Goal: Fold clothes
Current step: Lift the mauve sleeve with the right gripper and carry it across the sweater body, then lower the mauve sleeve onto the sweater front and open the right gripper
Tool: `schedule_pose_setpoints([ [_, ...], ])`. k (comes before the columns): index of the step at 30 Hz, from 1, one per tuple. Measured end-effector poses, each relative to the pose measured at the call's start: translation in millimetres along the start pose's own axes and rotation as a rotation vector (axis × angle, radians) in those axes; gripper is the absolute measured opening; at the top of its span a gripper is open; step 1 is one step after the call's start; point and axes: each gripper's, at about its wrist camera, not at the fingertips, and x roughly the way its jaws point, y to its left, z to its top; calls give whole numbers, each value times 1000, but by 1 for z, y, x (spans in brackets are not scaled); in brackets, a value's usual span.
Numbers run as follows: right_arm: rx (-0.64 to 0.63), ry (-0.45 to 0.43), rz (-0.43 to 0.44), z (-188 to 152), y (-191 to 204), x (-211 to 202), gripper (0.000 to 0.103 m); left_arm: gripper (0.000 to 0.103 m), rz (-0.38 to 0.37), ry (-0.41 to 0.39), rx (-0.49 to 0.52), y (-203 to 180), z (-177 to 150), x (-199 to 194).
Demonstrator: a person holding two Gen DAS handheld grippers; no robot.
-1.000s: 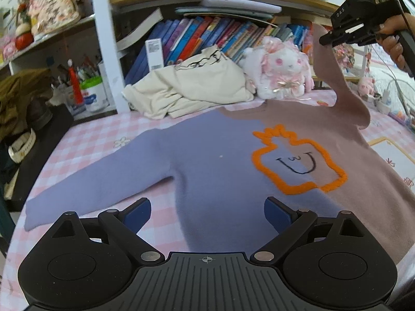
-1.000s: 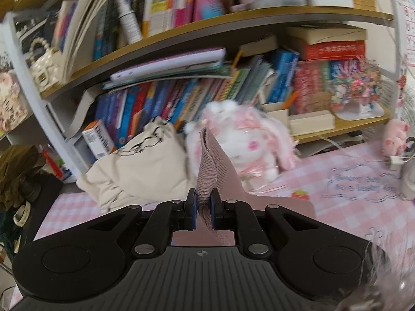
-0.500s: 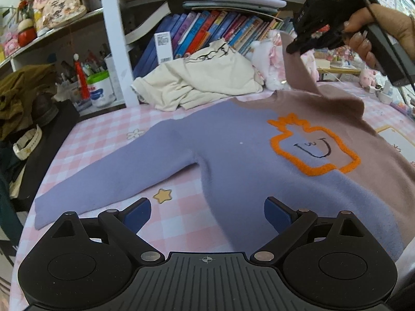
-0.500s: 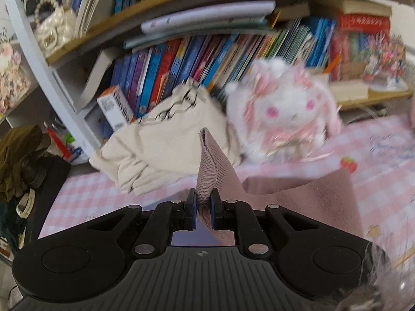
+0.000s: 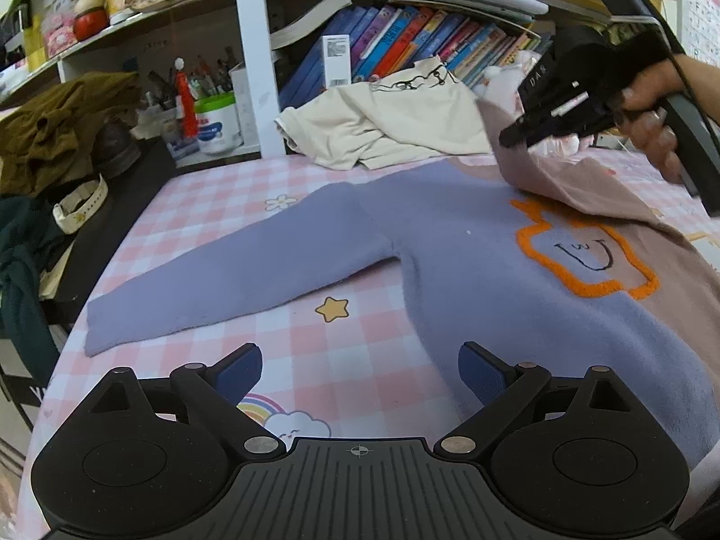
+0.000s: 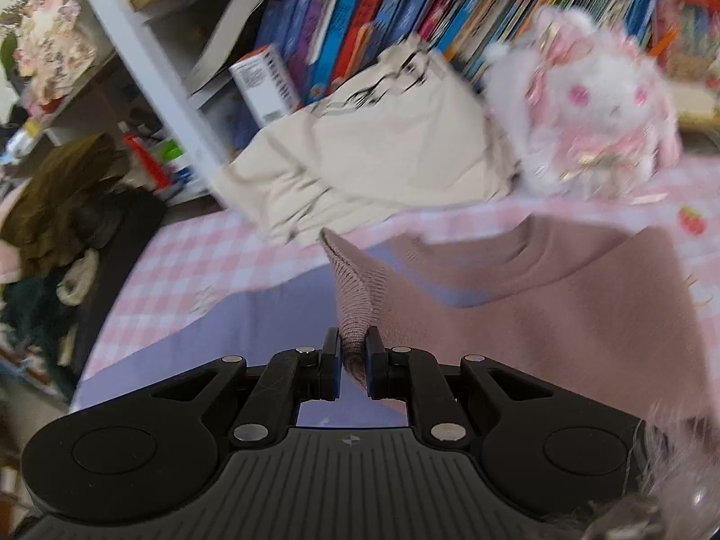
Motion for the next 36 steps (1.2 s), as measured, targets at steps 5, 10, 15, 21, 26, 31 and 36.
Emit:
schedule_pose_setpoints([
  [5,-5,21,-9,-4,0,5,11,96,-9,1,-4,-1,3,3],
  [10,7,22,3,-3,-3,6,16,96,-16,1,11,-5,3,3],
  [15,14,19,47,-5,-1,-2,52,96,-14,-2,4,-5,3,2],
  [21,-23,42,27,-14,-3,-15,60,96,-19,0,-45,-1,4,4],
  [26,-68,63,-39,-37,-21,-32,67,96,-19,13,-74,0,7,10],
  [31,-108,78,-143,-72,-42,-51,77,96,3,26,4,-11,8,14],
  [36,-151,64,-218,-107,-58,-72,83,96,-12,45,19,-18,8,17],
])
